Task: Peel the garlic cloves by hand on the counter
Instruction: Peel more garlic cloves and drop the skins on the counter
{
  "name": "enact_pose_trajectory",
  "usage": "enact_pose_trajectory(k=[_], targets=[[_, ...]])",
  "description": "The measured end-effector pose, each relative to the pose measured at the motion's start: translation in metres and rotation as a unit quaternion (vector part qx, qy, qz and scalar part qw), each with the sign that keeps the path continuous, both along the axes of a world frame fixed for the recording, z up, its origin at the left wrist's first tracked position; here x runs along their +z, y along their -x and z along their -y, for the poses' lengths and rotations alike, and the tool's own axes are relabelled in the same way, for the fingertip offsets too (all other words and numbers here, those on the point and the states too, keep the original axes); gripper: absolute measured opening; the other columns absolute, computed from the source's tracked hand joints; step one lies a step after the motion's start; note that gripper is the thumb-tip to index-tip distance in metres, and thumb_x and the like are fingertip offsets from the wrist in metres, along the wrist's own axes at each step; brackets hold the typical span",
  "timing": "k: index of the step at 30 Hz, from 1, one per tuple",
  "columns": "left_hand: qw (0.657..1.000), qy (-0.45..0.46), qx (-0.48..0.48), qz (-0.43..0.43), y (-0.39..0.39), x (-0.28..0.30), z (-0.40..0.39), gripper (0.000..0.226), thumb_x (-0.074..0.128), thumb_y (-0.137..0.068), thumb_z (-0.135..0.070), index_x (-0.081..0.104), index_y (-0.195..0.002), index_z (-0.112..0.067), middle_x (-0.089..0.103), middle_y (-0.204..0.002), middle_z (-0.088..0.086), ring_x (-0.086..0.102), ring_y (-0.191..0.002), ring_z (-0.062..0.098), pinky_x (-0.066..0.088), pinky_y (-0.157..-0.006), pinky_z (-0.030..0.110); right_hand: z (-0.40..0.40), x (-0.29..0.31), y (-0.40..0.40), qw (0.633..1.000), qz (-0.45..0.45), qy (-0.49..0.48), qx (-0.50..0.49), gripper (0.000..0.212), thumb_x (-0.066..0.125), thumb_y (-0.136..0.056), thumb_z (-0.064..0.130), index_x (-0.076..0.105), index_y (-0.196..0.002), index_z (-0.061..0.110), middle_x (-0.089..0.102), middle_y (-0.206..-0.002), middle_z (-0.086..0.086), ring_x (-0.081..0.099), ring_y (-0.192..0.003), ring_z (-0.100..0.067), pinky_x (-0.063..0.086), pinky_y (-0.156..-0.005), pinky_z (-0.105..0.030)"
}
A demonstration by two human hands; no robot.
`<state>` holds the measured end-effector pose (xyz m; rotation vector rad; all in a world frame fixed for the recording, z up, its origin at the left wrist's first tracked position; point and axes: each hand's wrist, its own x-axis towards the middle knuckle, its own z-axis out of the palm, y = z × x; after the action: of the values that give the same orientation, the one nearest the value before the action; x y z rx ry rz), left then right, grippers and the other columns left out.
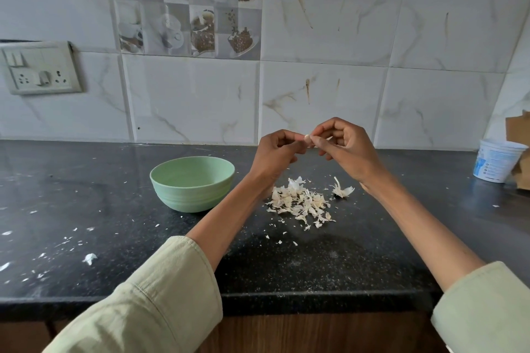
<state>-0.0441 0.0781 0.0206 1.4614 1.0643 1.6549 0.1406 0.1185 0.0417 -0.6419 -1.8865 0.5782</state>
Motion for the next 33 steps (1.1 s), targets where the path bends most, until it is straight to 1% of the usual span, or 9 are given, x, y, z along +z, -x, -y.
enact_pose_trajectory(k=[3, 7, 11, 14, 19, 22, 24, 27, 33], targets=[[1.000, 0.009, -0.002, 0.011, 0.000, 0.000, 0.000, 0.011, 0.082, -0.090, -0.016, 0.074, -0.096, -0.011, 0.078, -0.089, 0.006, 0.072, -0.089, 0.013, 0.054, -0.085, 0.031, 0.001, 0.001, 0.000, 0.997, 0.020, -0.063, -0.025, 0.008, 0.078, -0.096, 0.018, 0.074, -0.103, 0.020, 0.075, -0.098, 0.005, 0.067, -0.081, -0.005, 0.057, -0.077, -0.030], [1.000, -0.001, -0.006, -0.008, 0.000, -0.001, 0.000, 0.012, 0.082, -0.091, -0.016, 0.072, -0.096, -0.011, 0.079, -0.084, 0.002, 0.073, -0.084, 0.012, 0.055, -0.083, 0.030, 0.005, 0.000, 0.003, 0.994, 0.038, -0.090, -0.045, 0.004, 0.078, -0.096, 0.021, 0.076, -0.098, 0.024, 0.077, -0.093, 0.010, 0.069, -0.078, -0.008, 0.052, -0.071, -0.024], [1.000, -0.018, -0.003, -0.020, 0.002, -0.002, -0.001, 0.017, 0.086, -0.086, -0.009, 0.074, -0.098, -0.007, 0.076, -0.082, 0.003, 0.069, -0.078, 0.010, 0.054, -0.075, 0.025, 0.006, 0.001, 0.002, 0.993, 0.031, -0.095, -0.062, 0.006, 0.082, -0.092, 0.026, 0.077, -0.092, 0.023, 0.079, -0.087, 0.010, 0.072, -0.078, -0.014, 0.055, -0.070, -0.027], [0.999, -0.029, -0.004, -0.021, 0.002, -0.002, 0.000, 0.021, 0.087, -0.084, -0.007, 0.075, -0.100, -0.004, 0.078, -0.085, 0.005, 0.071, -0.078, 0.008, 0.054, -0.072, 0.020, 0.004, 0.002, 0.002, 0.993, 0.022, -0.091, -0.070, 0.007, 0.083, -0.091, 0.024, 0.077, -0.091, 0.023, 0.079, -0.084, 0.010, 0.072, -0.076, -0.014, 0.054, -0.069, -0.026], [0.999, -0.044, 0.000, -0.027, 0.001, 0.000, 0.001, 0.022, 0.088, -0.084, -0.008, 0.077, -0.102, -0.004, 0.080, -0.091, 0.008, 0.075, -0.084, 0.012, 0.058, -0.079, 0.022, 0.005, 0.002, 0.001, 0.993, 0.019, -0.091, -0.073, 0.007, 0.083, -0.091, 0.023, 0.077, -0.091, 0.022, 0.079, -0.084, 0.010, 0.073, -0.077, -0.016, 0.054, -0.069, -0.026], [0.998, -0.051, 0.021, -0.031, 0.001, 0.001, 0.002, 0.020, 0.089, -0.082, -0.008, 0.078, -0.099, -0.004, 0.080, -0.089, 0.007, 0.075, -0.081, 0.010, 0.056, -0.075, 0.020, 0.008, 0.003, 0.001, 0.991, 0.022, -0.105, -0.082, 0.008, 0.085, -0.089, 0.023, 0.077, -0.090, 0.024, 0.078, -0.083, 0.012, 0.071, -0.073, -0.016, 0.053, -0.067, -0.023], [0.997, -0.056, 0.034, -0.037, 0.001, 0.001, 0.002, 0.020, 0.090, -0.081, -0.009, 0.079, -0.097, -0.004, 0.080, -0.088, 0.008, 0.076, -0.083, 0.015, 0.059, -0.078, 0.024, 0.010, 0.003, 0.002, 0.988, 0.029, -0.119, -0.089, 0.009, 0.087, -0.087, 0.023, 0.078, -0.089, 0.026, 0.077, -0.082, 0.012, 0.069, -0.070, -0.017, 0.052, -0.065, -0.023], [0.996, -0.063, 0.045, -0.047, 0.001, 0.002, 0.002, 0.018, 0.090, -0.081, -0.007, 0.079, -0.095, -0.004, 0.080, -0.089, 0.009, 0.078, -0.090, 0.025, 0.064, -0.088, 0.033, 0.012, 0.003, 0.002, 0.986, 0.034, -0.133, -0.095, 0.010, 0.088, -0.086, 0.024, 0.079, -0.086, 0.025, 0.076, -0.079, 0.012, 0.068, -0.067, -0.013, 0.051, -0.062, -0.021], [0.994, -0.070, 0.053, -0.067, 0.000, 0.001, 0.004, 0.016, 0.092, -0.080, -0.010, 0.081, -0.091, -0.006, 0.080, -0.086, 0.008, 0.078, -0.088, 0.028, 0.065, -0.088, 0.040, 0.014, 0.002, 0.002, 0.987, 0.039, -0.134, -0.083, 0.012, 0.089, -0.085, 0.019, 0.078, -0.083, 0.020, 0.074, -0.075, 0.008, 0.068, -0.065, -0.013, 0.057, -0.061, -0.025]])
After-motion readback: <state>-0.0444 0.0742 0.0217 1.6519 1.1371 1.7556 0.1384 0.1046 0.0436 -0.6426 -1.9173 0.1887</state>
